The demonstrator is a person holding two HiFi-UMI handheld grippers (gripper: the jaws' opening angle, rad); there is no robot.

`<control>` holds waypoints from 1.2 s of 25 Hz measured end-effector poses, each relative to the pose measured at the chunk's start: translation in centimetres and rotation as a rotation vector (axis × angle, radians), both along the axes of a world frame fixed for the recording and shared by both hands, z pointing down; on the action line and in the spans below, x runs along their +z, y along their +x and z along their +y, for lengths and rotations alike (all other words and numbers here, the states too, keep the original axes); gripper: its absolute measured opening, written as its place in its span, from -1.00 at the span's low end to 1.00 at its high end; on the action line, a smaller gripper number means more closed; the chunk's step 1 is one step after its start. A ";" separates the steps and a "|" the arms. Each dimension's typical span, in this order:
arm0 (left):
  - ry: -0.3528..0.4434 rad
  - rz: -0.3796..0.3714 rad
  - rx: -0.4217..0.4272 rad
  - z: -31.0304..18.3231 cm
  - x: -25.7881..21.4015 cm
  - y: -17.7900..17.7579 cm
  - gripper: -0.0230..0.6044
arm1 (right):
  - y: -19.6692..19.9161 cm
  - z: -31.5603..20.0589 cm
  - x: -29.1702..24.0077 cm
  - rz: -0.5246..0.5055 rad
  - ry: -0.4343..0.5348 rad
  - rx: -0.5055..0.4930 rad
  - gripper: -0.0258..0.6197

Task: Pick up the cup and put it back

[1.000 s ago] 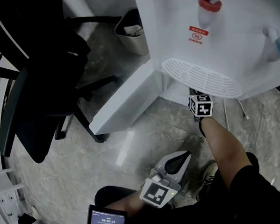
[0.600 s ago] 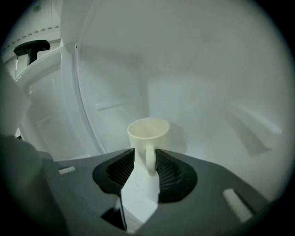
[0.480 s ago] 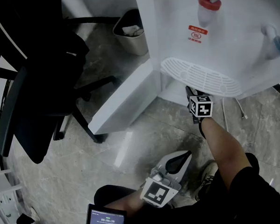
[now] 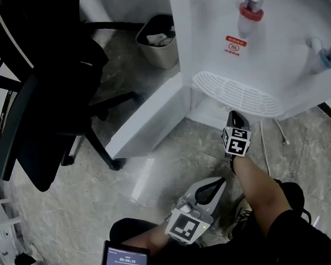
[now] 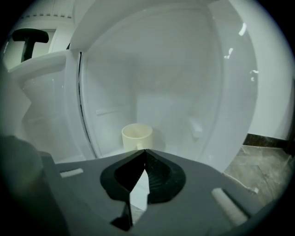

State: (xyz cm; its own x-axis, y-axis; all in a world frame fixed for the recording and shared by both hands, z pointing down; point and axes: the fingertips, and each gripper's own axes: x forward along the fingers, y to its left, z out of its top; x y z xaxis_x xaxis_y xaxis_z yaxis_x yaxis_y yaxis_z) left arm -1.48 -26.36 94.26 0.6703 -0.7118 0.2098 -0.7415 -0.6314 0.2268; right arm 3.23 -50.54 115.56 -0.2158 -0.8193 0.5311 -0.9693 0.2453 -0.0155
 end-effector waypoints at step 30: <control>-0.418 0.096 -0.242 17.2 -30.6 -1.7 -0.91 | -2.7 30.8 -42.8 -0.165 -0.402 -0.635 -0.90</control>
State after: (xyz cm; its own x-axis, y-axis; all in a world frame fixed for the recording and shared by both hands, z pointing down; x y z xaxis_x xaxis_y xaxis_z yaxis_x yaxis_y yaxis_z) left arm -3.18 -9.13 63.61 0.5260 -0.7177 0.4563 -0.8193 -0.2837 0.4982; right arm 0.51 -19.79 72.81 -0.6826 -0.2623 0.6821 -0.6216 0.6992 -0.3532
